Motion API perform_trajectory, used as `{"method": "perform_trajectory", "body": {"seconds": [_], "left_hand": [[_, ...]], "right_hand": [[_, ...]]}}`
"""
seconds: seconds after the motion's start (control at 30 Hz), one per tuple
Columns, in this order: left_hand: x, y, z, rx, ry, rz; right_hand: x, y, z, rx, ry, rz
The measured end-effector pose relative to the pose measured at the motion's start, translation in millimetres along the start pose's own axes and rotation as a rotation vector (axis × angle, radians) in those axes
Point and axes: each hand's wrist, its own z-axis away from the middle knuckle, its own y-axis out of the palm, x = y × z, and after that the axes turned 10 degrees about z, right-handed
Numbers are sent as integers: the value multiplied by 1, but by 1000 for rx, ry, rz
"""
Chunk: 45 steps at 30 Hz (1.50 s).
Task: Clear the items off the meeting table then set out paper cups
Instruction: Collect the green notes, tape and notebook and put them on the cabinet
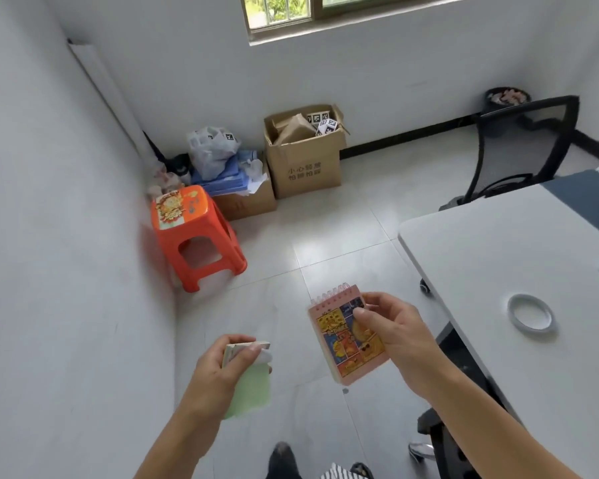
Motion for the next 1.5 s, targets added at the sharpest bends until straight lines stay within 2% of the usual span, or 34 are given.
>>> {"method": "perform_trajectory", "body": {"seconds": [0.17, 0.4, 0.5, 0.6, 0.8, 0.93, 1.07, 1.17, 1.27, 1.33, 1.4, 1.5], "left_hand": [[-44, 41, -93, 113, -59, 108], [-119, 99, -224, 432, -119, 34], [-151, 124, -266, 546, -174, 48], [-172, 150, -300, 585, -240, -18], [-179, 212, -325, 754, -334, -229], [-172, 262, -334, 735, -273, -298], [-165, 314, -349, 705, -342, -345], [-162, 350, -363, 688, -392, -371], [-161, 382, -378, 672, -432, -424], [-160, 402, -383, 650, -461, -434], [-156, 418, -387, 620, -487, -418], [-151, 438, -390, 590, -542, -414]], "right_hand": [[25, -4, -56, -77, -54, 68], [78, -14, -145, -143, -58, -230], [97, -12, -181, -367, -73, -103], [100, -20, -204, -596, -64, -1], [93, -45, -217, -738, -6, 25], [81, -78, -225, -861, 47, -55], [49, -135, -228, -918, 62, -121], [3, -194, -223, -1079, 204, -58], [-54, -253, -212, -1254, 495, 309], [-92, -281, -199, -1242, 728, 477], [-122, -295, -187, -1152, 915, 481], [-155, -297, -182, -1020, 1078, 524]]}}
